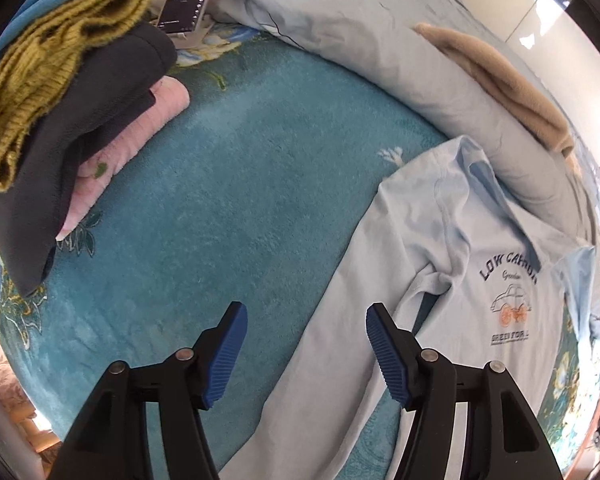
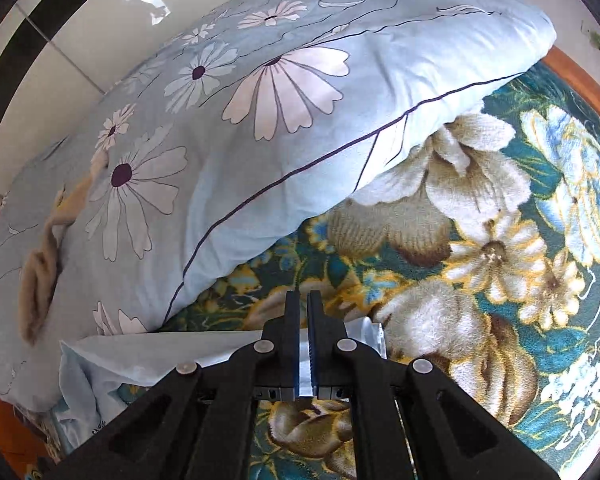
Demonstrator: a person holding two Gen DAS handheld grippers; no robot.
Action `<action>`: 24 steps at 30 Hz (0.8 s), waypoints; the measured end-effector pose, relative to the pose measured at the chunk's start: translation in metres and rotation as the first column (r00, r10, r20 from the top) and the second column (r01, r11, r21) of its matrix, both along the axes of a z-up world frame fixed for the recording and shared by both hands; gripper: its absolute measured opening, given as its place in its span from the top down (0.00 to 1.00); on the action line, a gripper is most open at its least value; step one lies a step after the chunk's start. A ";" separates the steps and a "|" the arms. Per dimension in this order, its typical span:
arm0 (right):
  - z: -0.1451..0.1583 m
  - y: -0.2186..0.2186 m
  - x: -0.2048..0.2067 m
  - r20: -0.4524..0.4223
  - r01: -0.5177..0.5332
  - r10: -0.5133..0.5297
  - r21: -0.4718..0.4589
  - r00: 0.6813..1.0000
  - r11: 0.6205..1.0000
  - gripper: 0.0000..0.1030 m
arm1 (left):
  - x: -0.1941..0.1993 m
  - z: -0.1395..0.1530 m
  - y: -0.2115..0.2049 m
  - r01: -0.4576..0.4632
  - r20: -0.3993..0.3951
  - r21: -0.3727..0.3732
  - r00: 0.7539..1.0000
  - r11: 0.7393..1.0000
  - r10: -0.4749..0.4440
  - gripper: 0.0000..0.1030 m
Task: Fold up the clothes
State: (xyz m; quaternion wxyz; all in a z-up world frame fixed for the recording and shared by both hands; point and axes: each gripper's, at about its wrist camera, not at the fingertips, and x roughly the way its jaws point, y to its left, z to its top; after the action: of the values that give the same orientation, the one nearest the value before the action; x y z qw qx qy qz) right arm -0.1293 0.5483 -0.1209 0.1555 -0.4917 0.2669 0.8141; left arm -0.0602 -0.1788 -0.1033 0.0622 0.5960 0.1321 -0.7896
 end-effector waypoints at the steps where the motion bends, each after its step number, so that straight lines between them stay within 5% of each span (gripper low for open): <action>1: 0.005 -0.005 0.003 -0.008 -0.013 0.013 0.015 1.000 1.000 0.85 | 0.000 -0.005 0.002 0.007 0.019 -0.006 1.000 1.000 -0.006 0.36; 2: 0.009 -0.010 0.007 -0.017 -0.025 0.025 0.029 1.000 0.999 0.72 | -0.001 -0.011 0.005 0.015 0.043 -0.015 0.999 1.000 -0.015 0.36; 3: 0.014 -0.015 0.010 -0.025 -0.037 0.038 0.044 0.999 0.998 0.69 | -0.001 -0.016 0.007 0.031 0.071 -0.024 0.997 0.999 -0.029 0.36; 8: 0.029 -0.055 0.022 -0.054 -0.147 0.151 0.079 0.987 0.986 0.68 | 0.000 -0.047 0.024 0.096 0.189 -0.052 0.978 0.994 -0.085 0.38; 13: 0.019 -0.131 0.023 -0.051 -0.334 0.334 0.009 0.941 0.942 0.68 | 0.002 -0.060 0.030 0.123 0.240 -0.038 0.964 0.992 -0.111 0.64; 19: 0.009 -0.211 0.023 -0.045 -0.509 0.507 -0.032 0.861 0.860 0.69 | 0.002 -0.061 0.025 0.095 0.232 0.057 0.967 0.994 -0.106 0.96; 24: 0.006 -0.234 0.023 -0.043 -0.552 0.551 -0.049 0.833 0.832 0.68 | -0.002 -0.047 0.010 0.032 0.164 0.070 0.985 0.997 -0.043 0.97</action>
State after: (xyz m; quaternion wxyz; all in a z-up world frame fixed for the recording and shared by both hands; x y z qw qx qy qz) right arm -0.1064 0.3145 -0.1150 -0.1041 -0.5412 0.1400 0.8226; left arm -0.0621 -0.1686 -0.1503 0.0382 0.6637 0.1418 -0.7335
